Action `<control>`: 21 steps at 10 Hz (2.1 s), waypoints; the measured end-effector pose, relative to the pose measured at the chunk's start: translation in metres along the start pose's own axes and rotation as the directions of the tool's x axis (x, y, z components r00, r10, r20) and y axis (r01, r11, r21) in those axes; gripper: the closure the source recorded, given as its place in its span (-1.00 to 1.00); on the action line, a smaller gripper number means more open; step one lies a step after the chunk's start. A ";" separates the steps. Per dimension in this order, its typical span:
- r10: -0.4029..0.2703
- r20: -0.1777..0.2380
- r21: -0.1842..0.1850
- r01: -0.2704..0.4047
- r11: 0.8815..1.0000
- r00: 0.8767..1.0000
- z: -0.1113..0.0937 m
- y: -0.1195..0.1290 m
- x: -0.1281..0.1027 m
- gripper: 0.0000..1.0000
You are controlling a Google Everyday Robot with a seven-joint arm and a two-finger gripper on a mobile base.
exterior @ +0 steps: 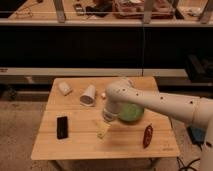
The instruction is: Push the eraser across the table
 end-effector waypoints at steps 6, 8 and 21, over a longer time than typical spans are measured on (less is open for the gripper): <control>0.000 0.000 0.000 0.000 1.000 1.000 0.000 0.000 0.000 -0.60; 0.000 0.000 0.000 0.000 1.000 1.000 0.000 0.000 0.000 -0.60; -0.009 0.000 -0.015 0.009 1.000 1.000 -0.002 0.003 0.001 -0.60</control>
